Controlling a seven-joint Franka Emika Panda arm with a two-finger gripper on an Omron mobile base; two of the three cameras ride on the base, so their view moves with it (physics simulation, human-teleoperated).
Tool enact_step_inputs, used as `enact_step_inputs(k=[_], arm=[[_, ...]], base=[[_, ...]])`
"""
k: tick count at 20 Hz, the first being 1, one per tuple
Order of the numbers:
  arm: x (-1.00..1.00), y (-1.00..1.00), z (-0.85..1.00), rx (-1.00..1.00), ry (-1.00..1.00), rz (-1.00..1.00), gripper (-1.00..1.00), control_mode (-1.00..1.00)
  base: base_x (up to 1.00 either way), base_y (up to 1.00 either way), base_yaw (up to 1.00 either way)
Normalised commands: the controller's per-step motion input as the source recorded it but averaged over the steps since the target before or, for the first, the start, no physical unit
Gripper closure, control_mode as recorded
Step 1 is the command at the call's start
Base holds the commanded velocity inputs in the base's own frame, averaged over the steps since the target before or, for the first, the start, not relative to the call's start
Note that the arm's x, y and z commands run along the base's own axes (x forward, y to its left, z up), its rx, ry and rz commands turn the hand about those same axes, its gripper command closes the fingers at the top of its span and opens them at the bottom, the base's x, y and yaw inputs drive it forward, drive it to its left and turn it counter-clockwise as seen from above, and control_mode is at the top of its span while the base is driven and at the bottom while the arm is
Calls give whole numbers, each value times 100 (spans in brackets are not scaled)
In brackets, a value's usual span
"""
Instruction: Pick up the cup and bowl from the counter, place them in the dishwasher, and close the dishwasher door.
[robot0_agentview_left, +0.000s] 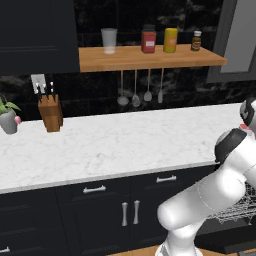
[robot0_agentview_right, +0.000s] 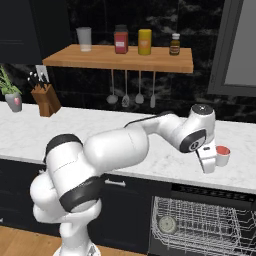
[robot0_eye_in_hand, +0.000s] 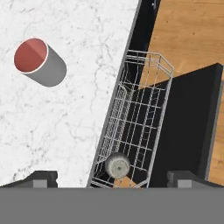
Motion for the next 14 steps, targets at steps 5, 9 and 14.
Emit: enact_step_inputs(k=[5,9,14], arm=[[49,-21,0,2,2,-2,-100,-100],[50,-27,-5,4,0,-5,-100,-100],[32,-27,-16,4,0,-3,-100,-100]], base=[[0,0,0],[0,0,0],[0,0,0]])
